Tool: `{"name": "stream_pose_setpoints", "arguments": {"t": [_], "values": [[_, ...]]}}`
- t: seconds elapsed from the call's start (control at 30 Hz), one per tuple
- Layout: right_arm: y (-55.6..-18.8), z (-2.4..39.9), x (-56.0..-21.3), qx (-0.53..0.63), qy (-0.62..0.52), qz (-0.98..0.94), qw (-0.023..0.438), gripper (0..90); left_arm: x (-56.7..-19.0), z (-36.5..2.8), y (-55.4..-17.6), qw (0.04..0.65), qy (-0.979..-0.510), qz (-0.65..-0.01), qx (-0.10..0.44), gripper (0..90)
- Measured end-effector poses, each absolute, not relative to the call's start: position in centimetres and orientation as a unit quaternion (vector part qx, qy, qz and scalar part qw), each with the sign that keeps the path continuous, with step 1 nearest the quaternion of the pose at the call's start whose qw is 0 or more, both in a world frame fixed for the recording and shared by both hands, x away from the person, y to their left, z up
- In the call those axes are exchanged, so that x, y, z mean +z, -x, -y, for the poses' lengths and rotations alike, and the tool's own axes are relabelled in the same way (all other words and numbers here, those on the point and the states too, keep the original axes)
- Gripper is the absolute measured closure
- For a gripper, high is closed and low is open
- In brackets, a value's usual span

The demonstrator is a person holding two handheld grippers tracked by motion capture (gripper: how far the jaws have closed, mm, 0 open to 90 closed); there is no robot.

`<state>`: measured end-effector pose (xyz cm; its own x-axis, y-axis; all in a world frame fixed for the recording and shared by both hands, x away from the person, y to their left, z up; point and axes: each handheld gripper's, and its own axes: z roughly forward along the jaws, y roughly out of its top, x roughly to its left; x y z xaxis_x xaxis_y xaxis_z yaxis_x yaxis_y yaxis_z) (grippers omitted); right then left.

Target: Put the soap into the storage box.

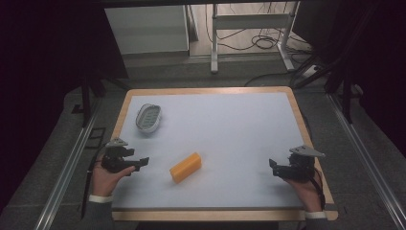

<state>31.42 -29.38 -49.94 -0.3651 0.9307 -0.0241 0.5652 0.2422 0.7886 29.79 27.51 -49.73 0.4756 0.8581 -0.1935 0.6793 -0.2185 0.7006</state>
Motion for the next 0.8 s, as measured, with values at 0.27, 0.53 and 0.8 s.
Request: {"name": "stream_pose_setpoints", "arguments": {"t": [0.27, 0.53, 0.8], "values": [[-30.9, 29.4, -49.3, 0.363, -0.499, -0.743, 0.259, 4.2, -46.7, -27.1, -29.4, 0.368, -0.782, -0.484, 0.135, 21.7], [-30.6, 29.0, -49.2, 0.362, -0.494, -0.747, 0.259, 5.8, -45.3, -26.5, -29.3, 0.373, -0.795, -0.461, 0.132, 24.1], [-30.3, 29.2, -49.1, 0.365, -0.493, -0.745, 0.262, 6.4, -44.2, -25.2, -28.9, 0.375, -0.805, -0.44, 0.133, 23.3]]}}
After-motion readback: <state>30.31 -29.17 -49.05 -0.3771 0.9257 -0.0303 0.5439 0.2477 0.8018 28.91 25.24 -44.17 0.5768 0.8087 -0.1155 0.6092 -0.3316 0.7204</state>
